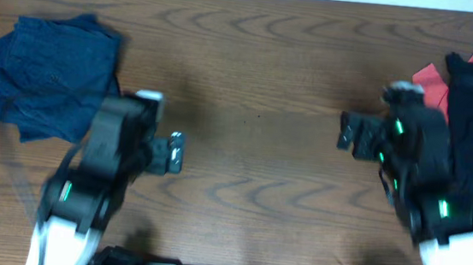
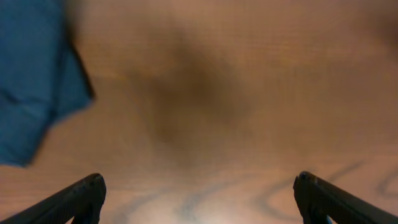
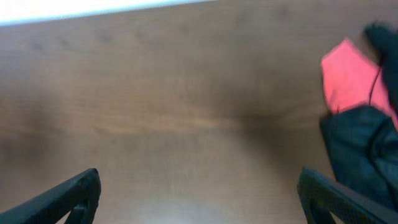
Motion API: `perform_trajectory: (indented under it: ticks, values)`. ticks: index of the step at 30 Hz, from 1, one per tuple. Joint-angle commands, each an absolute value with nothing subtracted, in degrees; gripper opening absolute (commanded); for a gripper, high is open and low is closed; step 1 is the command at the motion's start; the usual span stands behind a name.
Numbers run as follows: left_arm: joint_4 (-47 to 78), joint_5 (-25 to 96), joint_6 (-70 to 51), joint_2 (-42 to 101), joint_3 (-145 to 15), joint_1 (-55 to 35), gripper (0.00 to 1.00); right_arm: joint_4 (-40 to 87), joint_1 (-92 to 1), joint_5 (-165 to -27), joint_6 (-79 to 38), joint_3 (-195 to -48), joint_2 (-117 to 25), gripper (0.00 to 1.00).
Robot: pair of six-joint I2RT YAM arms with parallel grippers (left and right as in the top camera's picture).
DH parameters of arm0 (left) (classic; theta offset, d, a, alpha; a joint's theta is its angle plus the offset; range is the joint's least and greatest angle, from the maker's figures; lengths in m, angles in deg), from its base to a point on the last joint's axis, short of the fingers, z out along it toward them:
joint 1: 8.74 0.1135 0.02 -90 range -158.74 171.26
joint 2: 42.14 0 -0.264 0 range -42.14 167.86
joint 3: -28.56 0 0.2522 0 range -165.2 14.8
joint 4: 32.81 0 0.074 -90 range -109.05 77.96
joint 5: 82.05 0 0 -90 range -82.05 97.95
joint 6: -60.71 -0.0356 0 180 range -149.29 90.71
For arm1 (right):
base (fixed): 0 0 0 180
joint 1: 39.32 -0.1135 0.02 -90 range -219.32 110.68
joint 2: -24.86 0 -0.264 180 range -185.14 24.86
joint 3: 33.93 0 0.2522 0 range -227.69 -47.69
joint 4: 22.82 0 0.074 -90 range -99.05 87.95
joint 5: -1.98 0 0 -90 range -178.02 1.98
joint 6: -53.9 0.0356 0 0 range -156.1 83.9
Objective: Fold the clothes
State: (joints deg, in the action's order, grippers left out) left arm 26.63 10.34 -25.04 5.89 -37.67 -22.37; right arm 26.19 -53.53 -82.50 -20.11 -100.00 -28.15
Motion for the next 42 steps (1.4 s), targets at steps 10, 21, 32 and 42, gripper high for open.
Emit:
perform_trajectory:
  ticks: [10, 21, 32, 42]
  values:
    - [21.2, 7.2, -24.5, -19.7, -28.5, -22.5, 0.98, 19.1, -54.3, -72.4, -18.7, -81.5, -9.1, 0.99]
    - [21.4, 7.2, -24.5, -19.7, -28.5, -22.5, 0.98, 29.6, -54.3, -73.9, -18.8, -81.1, -9.2, 0.99]
    - [21.4, 7.2, -24.5, -19.7, -28.5, -22.5, 0.98, 37.1, -54.3, -73.9, -18.8, -81.1, -9.2, 0.99]
    - [21.4, 7.2, -24.5, -19.7, -28.5, -22.5, 0.98, 39.5, -51.7, -75.0, -21.7, -79.8, -3.4, 0.99]
